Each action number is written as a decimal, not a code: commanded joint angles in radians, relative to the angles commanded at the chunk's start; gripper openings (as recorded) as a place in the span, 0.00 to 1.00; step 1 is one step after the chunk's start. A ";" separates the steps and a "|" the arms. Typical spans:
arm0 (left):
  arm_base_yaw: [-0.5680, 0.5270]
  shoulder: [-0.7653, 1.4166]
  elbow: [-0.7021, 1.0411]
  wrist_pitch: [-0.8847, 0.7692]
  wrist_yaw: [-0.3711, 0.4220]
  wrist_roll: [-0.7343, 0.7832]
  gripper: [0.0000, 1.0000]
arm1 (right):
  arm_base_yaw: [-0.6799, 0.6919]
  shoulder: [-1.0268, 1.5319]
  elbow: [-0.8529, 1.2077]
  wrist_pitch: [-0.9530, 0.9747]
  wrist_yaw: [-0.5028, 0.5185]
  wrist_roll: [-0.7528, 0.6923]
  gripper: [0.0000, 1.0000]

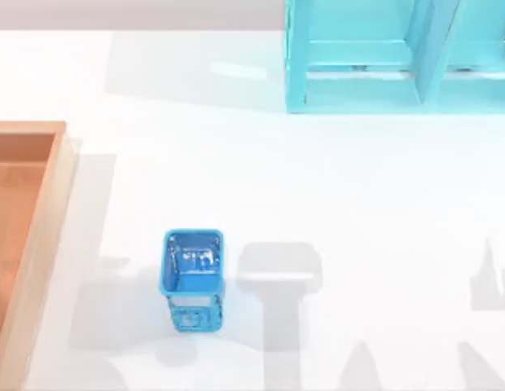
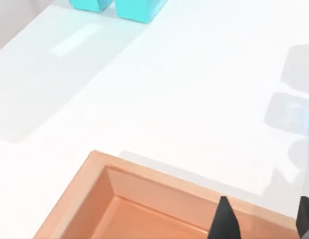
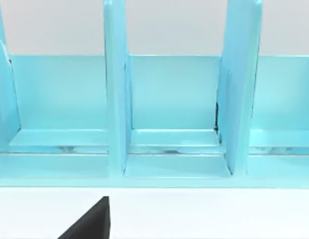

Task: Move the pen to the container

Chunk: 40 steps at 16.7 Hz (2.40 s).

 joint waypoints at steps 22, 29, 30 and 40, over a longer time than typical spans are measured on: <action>-0.084 -0.102 -0.320 0.305 0.041 -0.169 0.08 | 0.000 0.000 0.000 0.000 0.000 0.000 1.00; -0.084 -0.102 -0.320 0.305 0.041 -0.169 0.60 | 0.000 0.000 0.000 0.000 0.000 0.000 1.00; -0.084 -0.102 -0.320 0.305 0.041 -0.169 0.68 | 0.000 0.000 0.000 0.000 0.000 0.000 1.00; -0.084 -0.102 -0.320 0.305 0.041 -0.169 1.00 | 0.000 0.000 0.000 0.000 0.000 0.000 1.00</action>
